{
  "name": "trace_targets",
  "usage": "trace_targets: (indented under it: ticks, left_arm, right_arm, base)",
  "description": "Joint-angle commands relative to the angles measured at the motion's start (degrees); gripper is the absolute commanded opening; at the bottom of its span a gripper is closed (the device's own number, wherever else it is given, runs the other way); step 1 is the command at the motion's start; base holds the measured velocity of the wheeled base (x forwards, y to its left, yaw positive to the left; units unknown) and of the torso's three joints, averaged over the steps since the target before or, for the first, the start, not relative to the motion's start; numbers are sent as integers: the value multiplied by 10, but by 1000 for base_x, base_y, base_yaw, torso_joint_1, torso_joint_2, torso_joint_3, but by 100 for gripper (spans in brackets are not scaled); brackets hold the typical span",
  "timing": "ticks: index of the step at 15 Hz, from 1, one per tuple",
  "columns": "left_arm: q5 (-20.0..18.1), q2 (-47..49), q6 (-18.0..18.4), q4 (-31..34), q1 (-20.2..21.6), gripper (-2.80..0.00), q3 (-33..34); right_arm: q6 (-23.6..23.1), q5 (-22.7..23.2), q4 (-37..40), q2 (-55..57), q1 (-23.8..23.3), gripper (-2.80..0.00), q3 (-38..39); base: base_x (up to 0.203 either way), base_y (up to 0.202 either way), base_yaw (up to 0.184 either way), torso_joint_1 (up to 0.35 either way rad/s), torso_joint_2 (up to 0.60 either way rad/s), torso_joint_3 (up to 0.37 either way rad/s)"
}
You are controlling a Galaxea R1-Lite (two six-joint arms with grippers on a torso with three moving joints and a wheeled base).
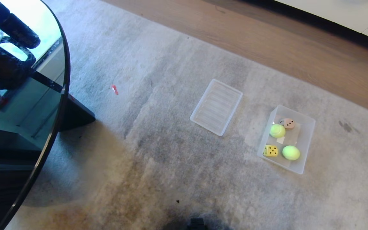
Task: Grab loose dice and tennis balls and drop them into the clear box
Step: Put the toys in the box
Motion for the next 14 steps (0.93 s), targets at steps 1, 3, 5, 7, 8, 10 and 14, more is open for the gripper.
trace_targets:
  ticks: [1,3,5,7,8,10,14]
  left_arm:
    - [0,1,-2,0,0,-280,0]
    - [0,1,0,0,0,-280,0]
    - [0,1,-1,0,0,-280,0]
    - [0,1,0,0,0,-280,0]
    - [0,1,-1,0,0,-280,0]
    - [-1,1,0,0,0,-280,0]
    - [-1,1,-1,1,0,-280,0]
  right_arm:
    - [0,0,0,0,0,-280,0]
    - [0,0,0,1,0,-280,0]
    - [0,-1,0,1,0,-280,-1]
    - [0,0,0,0,0,-280,0]
    - [0,0,0,0,0,-280,0]
    - [0,0,0,0,0,-280,0]
    - [0,0,0,1,0,-280,0]
  base:
    - [0,0,0,2,5,-198]
    - [0,0,0,5,11,-193]
    - [0,0,0,0,3,-205]
    - [0,0,0,0,6,-198]
    - [0,0,0,2,-2,-202]
    - [0,0,0,4,3,-203]
    - [0,0,0,2,3,-200]
